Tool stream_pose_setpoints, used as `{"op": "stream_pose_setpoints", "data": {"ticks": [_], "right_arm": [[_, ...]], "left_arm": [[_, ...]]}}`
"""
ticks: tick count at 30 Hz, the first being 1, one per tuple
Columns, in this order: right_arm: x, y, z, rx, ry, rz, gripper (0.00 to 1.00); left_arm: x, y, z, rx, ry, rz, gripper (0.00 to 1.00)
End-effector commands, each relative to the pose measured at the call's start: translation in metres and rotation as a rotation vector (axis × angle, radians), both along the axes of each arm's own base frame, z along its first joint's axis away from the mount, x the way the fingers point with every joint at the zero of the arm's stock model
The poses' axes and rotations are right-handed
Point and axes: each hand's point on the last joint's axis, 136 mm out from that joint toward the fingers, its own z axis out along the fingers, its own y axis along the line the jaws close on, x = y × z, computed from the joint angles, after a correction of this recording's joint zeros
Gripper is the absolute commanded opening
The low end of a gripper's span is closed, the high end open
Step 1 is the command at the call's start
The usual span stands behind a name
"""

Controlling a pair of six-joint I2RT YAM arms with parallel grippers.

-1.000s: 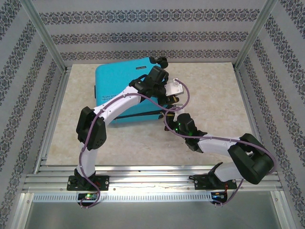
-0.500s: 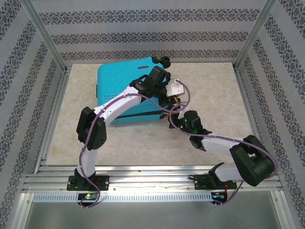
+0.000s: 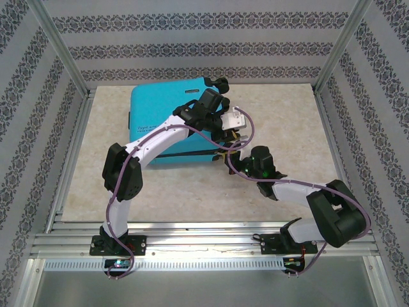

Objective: Pack the luggage

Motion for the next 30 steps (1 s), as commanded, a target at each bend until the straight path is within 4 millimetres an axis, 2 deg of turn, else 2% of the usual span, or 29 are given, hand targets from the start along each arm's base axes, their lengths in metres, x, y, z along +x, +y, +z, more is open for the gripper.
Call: {"op": "stream_pose_setpoints", "data": {"ticks": [1,5,12,16,21,24,30], "right_arm": [[0.004,0.027,0.025,0.030,-0.106,0.118,0.00],[0.004,0.035,0.023,0.033,-0.096,0.137,0.00],[0.002,0.033,0.017,0.031,-0.076,0.121,0.17],[-0.001,0.033,0.016,0.033,-0.069,0.129,0.20],[-0.009,0.030,0.015,0.036,-0.065,0.126,0.29],[-0.011,0.029,0.016,0.032,-0.073,0.123,0.31],[-0.014,0.040,0.007,0.009,-0.071,0.146,0.33]], "left_arm": [[-0.036,-0.032,0.049,-0.156,0.015,-0.149,0.00],[-0.036,-0.034,0.052,-0.160,0.006,-0.148,0.00],[-0.034,-0.036,0.052,-0.154,0.015,-0.139,0.00],[-0.031,-0.037,0.052,-0.155,0.013,-0.137,0.00],[-0.030,-0.040,0.057,-0.162,0.007,-0.141,0.00],[-0.029,-0.041,0.057,-0.161,0.012,-0.144,0.00],[-0.026,-0.043,0.056,-0.154,0.025,-0.137,0.00]]}}
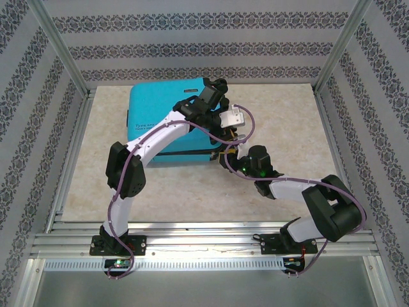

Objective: Pack the luggage

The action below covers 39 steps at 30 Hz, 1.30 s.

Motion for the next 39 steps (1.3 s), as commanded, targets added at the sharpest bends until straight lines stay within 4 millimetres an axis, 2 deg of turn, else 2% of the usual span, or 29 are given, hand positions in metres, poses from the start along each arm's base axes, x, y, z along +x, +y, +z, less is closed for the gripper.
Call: {"op": "stream_pose_setpoints", "data": {"ticks": [1,6,10,14,15,16,22,28,31,39], "right_arm": [[-0.019,0.035,0.004,-0.007,-0.054,0.160,0.34],[-0.024,0.046,0.002,-0.026,-0.092,0.209,0.37],[-0.028,0.046,0.001,-0.041,-0.124,0.215,0.39],[-0.033,0.034,0.001,-0.039,-0.158,0.165,0.38],[-0.032,0.031,0.006,-0.031,-0.177,0.150,0.38],[-0.040,0.024,-0.003,-0.044,-0.160,0.142,0.38],[-0.051,0.009,-0.003,-0.072,-0.190,0.095,0.37],[-0.043,0.000,0.005,-0.105,-0.243,0.034,0.39],[-0.035,0.001,0.010,-0.129,-0.277,0.025,0.40],[-0.013,0.002,0.006,-0.158,-0.310,-0.021,0.43]], "left_arm": [[-0.028,-0.051,0.057,-0.202,-0.034,-0.147,0.00],[-0.025,-0.053,0.059,-0.202,-0.032,-0.139,0.00],[-0.024,-0.055,0.064,-0.212,-0.028,-0.144,0.00],[-0.022,-0.057,0.064,-0.207,-0.023,-0.143,0.00],[-0.022,-0.057,0.065,-0.204,-0.023,-0.140,0.00],[-0.021,-0.056,0.064,-0.199,-0.018,-0.139,0.00],[-0.017,-0.056,0.064,-0.196,-0.018,-0.126,0.00],[-0.017,-0.058,0.070,-0.212,-0.008,-0.126,0.00],[-0.014,-0.058,0.076,-0.225,-0.014,-0.123,0.00],[-0.012,-0.058,0.094,-0.261,-0.005,-0.125,0.00]]}}
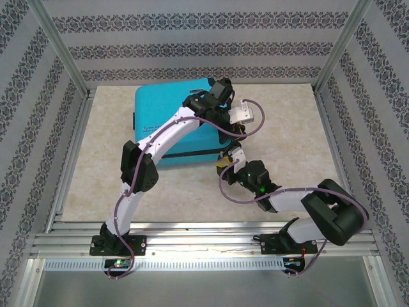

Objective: Pack the luggage

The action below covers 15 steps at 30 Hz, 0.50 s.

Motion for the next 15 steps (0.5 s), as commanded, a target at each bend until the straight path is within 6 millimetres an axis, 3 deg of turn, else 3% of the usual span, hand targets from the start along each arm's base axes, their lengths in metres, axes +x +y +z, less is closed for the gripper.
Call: {"op": "stream_pose_setpoints", "data": {"ticks": [1,7,15], "right_arm": [[0.019,-0.003,0.015,0.011,-0.084,-0.056,0.43],[0.037,-0.017,0.006,0.028,-0.082,-0.135,0.43],[0.045,-0.012,0.010,0.045,-0.100,-0.120,0.43]], "left_arm": [[-0.019,-0.029,0.088,-0.239,-0.096,-0.116,0.00],[-0.023,-0.028,0.094,-0.248,-0.094,-0.127,0.00],[-0.024,-0.027,0.096,-0.251,-0.097,-0.129,0.00]]}}
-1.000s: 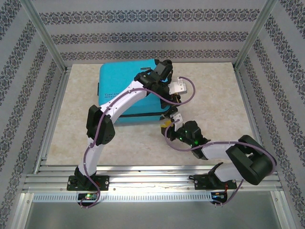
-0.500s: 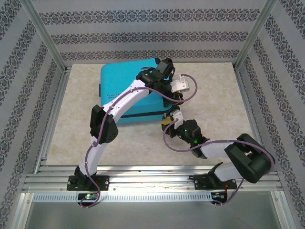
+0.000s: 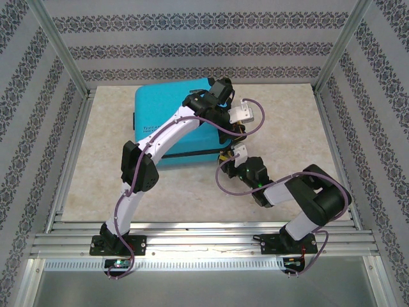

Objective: Pack the luggage

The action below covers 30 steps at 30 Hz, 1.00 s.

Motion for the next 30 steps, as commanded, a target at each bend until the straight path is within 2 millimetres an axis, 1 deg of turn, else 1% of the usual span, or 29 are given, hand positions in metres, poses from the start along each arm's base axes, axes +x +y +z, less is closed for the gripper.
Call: {"op": "stream_pose_setpoints", "data": {"ticks": [1,5,7,8,10,12,17,24,30], "right_arm": [[0.016,0.008,0.030,0.055,-0.090,0.000,0.43],[0.020,0.016,0.037,0.073,-0.098,0.021,0.42],[0.022,0.019,0.038,0.080,-0.098,0.028,0.38],[0.023,0.020,0.038,0.081,-0.097,0.029,0.34],[0.023,0.022,0.037,0.088,-0.093,0.035,0.23],[0.022,0.023,0.039,0.094,-0.092,0.038,0.14],[0.017,0.022,0.042,0.103,-0.095,0.042,0.01],[0.011,0.011,0.044,0.106,-0.099,0.011,0.00],[0.015,-0.006,0.051,0.125,-0.094,-0.076,0.00]], "left_arm": [[-0.022,-0.028,0.095,-0.252,-0.108,-0.125,0.00],[-0.021,-0.029,0.094,-0.254,-0.108,-0.124,0.00],[-0.021,-0.029,0.095,-0.257,-0.109,-0.125,0.00],[-0.021,-0.029,0.096,-0.259,-0.110,-0.124,0.00],[-0.021,-0.029,0.096,-0.260,-0.109,-0.123,0.00],[-0.022,-0.029,0.097,-0.259,-0.109,-0.124,0.00],[-0.019,-0.029,0.094,-0.254,-0.112,-0.120,0.00],[-0.019,-0.026,0.094,-0.245,-0.112,-0.114,0.00],[-0.019,-0.016,0.088,-0.218,-0.096,-0.100,0.00]]}}
